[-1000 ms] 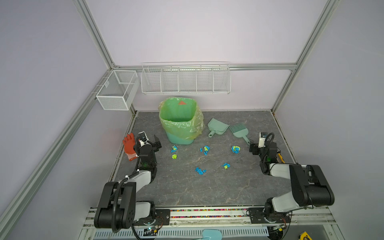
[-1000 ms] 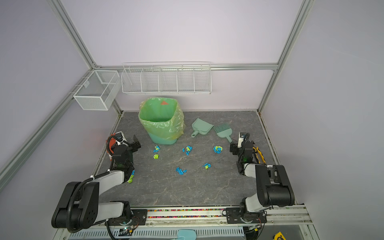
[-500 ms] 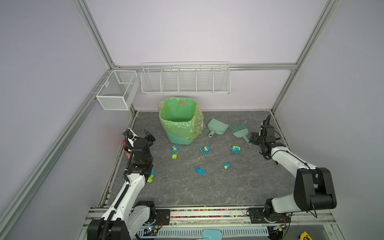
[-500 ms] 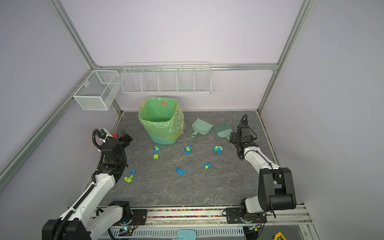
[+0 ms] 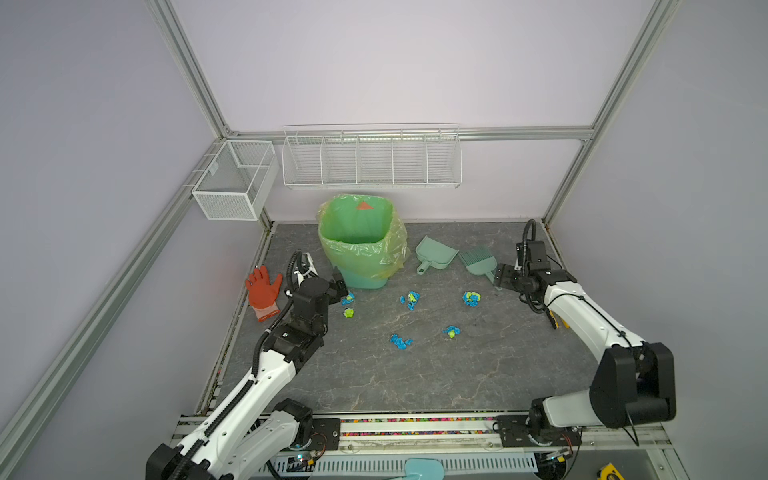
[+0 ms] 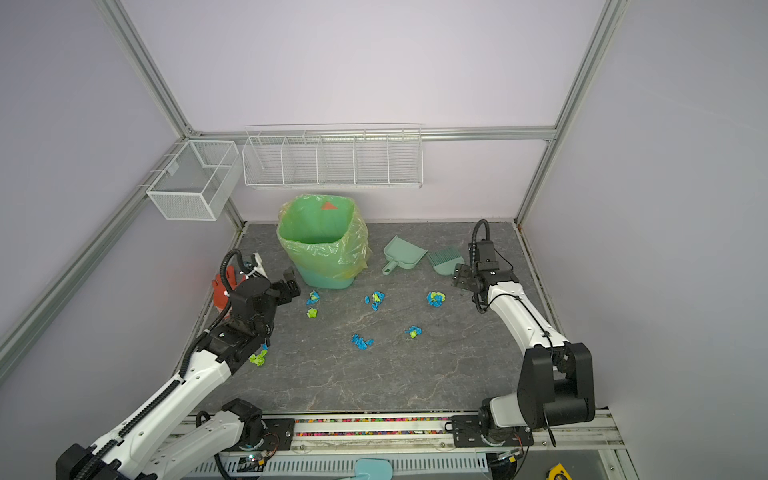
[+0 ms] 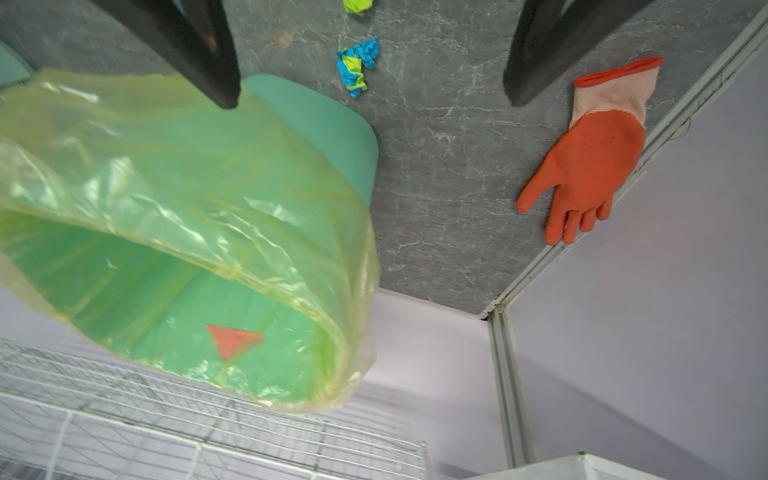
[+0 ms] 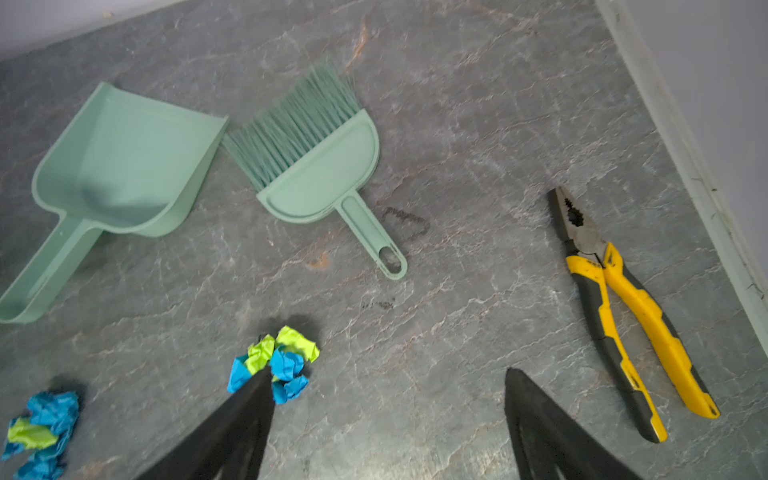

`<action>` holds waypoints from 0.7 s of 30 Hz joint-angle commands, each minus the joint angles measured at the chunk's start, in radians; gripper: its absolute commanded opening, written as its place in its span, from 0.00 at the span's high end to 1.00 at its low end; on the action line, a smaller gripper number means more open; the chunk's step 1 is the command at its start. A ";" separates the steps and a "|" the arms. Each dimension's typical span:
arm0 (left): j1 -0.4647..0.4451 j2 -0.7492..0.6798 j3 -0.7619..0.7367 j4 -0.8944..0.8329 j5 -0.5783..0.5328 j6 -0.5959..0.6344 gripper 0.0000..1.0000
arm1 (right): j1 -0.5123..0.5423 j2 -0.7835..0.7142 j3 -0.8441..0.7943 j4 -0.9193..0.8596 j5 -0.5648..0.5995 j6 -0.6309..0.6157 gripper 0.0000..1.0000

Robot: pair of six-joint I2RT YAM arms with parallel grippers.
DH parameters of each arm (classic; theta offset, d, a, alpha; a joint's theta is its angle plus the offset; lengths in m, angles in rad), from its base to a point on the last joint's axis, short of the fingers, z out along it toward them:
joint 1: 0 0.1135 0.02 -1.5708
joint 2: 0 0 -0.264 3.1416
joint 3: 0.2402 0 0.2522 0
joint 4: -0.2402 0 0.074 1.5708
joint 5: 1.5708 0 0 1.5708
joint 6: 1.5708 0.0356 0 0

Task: Sweep away the paper scraps from the table
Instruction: 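Reach the right gripper over the green brush while the left arm moves toward the bin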

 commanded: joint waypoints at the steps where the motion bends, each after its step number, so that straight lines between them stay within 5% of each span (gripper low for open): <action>1: -0.076 -0.030 0.033 -0.079 -0.037 0.024 0.01 | 0.004 0.047 0.035 -0.065 -0.064 -0.077 0.12; 9: -0.237 -0.031 0.009 -0.079 0.105 0.047 0.01 | -0.015 0.183 0.099 -0.063 -0.120 -0.201 0.11; 21: -0.261 0.132 0.098 -0.037 0.307 0.053 0.01 | -0.030 0.332 0.163 0.032 -0.125 -0.347 0.11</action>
